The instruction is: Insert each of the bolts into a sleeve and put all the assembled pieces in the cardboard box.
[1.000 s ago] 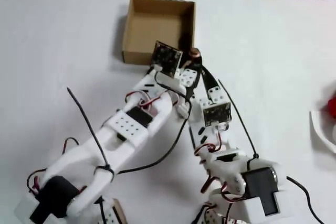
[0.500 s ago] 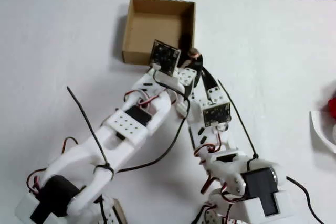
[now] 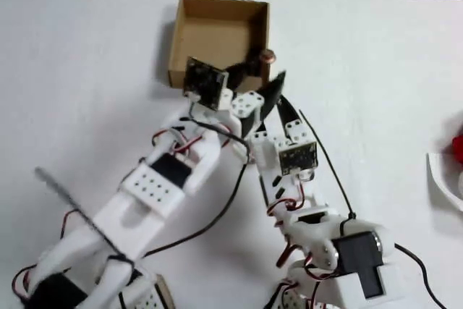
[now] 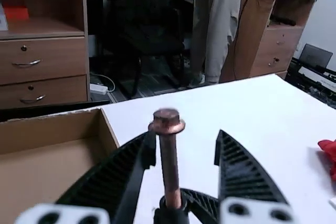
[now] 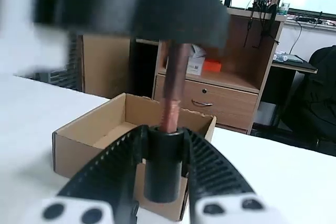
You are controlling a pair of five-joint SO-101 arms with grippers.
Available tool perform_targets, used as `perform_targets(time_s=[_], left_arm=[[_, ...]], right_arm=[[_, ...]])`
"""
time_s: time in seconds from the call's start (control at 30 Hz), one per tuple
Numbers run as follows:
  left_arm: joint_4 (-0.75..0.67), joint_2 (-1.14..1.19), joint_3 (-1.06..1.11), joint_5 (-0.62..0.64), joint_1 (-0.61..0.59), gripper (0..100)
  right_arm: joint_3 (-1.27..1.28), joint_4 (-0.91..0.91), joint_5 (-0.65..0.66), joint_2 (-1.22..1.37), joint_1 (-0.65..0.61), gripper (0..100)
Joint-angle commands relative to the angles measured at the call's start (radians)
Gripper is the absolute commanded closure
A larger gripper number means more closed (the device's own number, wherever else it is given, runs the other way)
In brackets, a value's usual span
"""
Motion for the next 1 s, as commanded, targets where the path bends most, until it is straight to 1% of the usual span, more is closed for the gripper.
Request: perform_targets(time_s=[0.0, 0.1, 0.37, 0.47, 0.57, 0.63, 0.7, 0.73, 0.83, 0.97], left_arm=[[0.008, -0.063, 0.007, -0.003, -0.014, 80], [0.025, -0.049, 0.018, -0.003, -0.014, 80], [0.012, -0.032, -0.004, -0.003, -0.021, 80], [0.012, -0.032, -0.048, -0.002, -0.091, 80], [0.025, -0.034, -0.077, 0.003, -0.216, 82], [0.101, -0.034, -0.074, 0.003, -0.305, 88], [0.230, -0.034, -0.053, 0.003, -0.382, 97], [0.288, -0.034, -0.039, 0.003, -0.410, 98], [0.423, -0.058, -0.002, 0.003, -0.471, 94], [0.499, -0.133, 0.084, -0.003, -0.526, 94]], right_arm=[[-0.032, -0.027, 0.000, -0.004, 0.007, 97.8], [-0.032, -0.027, 0.000, -0.005, 0.008, 97.8], [-0.032, -0.027, 0.000, -0.007, 0.012, 97.8], [-0.032, -0.022, -0.006, -0.008, 0.013, 97.8], [-0.069, 0.008, -0.104, -0.002, 0.021, 97.8], [-0.146, 0.140, -0.121, -0.010, 0.054, 97.8], [-0.256, 0.315, -0.121, -0.015, 0.093, 97.8], [-0.310, 0.401, -0.121, -0.022, 0.111, 97.8], [-0.453, 0.644, -0.121, -0.074, 0.127, 97.8], [-0.615, 0.977, -0.129, -0.165, 0.116, 97.8]])
